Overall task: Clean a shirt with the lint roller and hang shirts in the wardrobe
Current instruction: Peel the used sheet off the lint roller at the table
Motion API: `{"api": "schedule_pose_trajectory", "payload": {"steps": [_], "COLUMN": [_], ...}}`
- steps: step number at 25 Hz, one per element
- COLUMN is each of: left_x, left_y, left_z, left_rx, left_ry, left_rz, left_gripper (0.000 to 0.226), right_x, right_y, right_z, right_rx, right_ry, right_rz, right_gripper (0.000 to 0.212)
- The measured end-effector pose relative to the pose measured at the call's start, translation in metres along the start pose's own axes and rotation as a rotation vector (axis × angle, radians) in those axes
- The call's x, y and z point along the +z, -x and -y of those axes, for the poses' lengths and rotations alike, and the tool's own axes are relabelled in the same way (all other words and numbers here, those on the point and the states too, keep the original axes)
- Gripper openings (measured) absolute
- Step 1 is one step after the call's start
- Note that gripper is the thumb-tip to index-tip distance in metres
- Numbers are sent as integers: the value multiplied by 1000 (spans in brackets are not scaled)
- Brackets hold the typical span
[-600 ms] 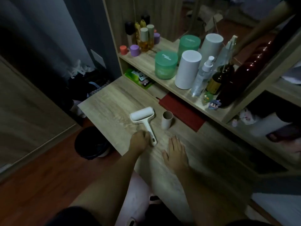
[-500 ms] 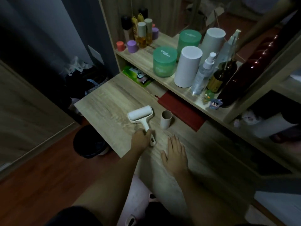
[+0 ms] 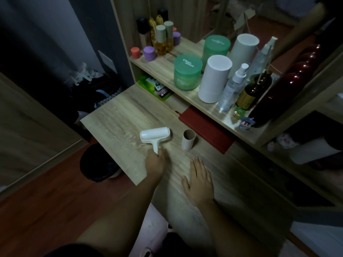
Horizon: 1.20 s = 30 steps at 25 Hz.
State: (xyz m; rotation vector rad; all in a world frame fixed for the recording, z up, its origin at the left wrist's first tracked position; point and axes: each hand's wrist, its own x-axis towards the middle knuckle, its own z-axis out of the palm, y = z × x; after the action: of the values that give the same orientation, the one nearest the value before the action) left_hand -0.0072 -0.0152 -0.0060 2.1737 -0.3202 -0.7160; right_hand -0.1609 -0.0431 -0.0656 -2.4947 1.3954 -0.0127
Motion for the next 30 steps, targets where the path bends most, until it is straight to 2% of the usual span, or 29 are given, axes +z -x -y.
{"api": "schedule_pose_trajectory", "payload": {"steps": [2, 4, 6, 8, 11, 15, 17, 19, 20, 23, 26, 30], "left_x": [-19, -37, -52, -63, -71, -76, -82, -90, -93, -105, -119, -130], "left_y": [11, 23, 40, 56, 75, 92, 102, 109, 110, 97, 90, 99], "left_z": [9, 21, 30, 35, 40, 42, 37, 33, 28, 10, -6, -5], "left_rx": [65, 147, 235, 333, 436, 541, 573, 511, 441, 305, 385, 536], "left_ry": [-72, -154, -196, -224, -272, -284, -256, -161, -55, 269, 360, 282], "left_rz": [17, 34, 59, 105, 180, 266, 374, 480, 469, 291, 327, 340], "left_gripper": [34, 33, 29, 24, 28, 32, 32, 29, 25, 15, 43, 51], "right_x": [-2, -13, -31, -47, -69, -93, -101, -109, -114, -130, -142, -155], "right_y": [0, 1, 5, 8, 9, 14, 22, 31, 35, 45, 57, 67], "right_z": [0, 4, 14, 31, 60, 82, 85, 84, 83, 83, 84, 80], "right_rx": [-8, 58, 219, 363, 405, 484, 503, 495, 481, 404, 294, 242], "right_ry": [-21, -141, -364, -685, -1077, -1368, -1371, -1360, -1346, -1262, -1195, -1133], "right_rz": [15, 32, -32, 18, 80, -38, -104, -153, -168, -170, -147, -95], "right_gripper": [68, 59, 50, 50, 56, 47, 44, 43, 42, 35, 18, 21]}}
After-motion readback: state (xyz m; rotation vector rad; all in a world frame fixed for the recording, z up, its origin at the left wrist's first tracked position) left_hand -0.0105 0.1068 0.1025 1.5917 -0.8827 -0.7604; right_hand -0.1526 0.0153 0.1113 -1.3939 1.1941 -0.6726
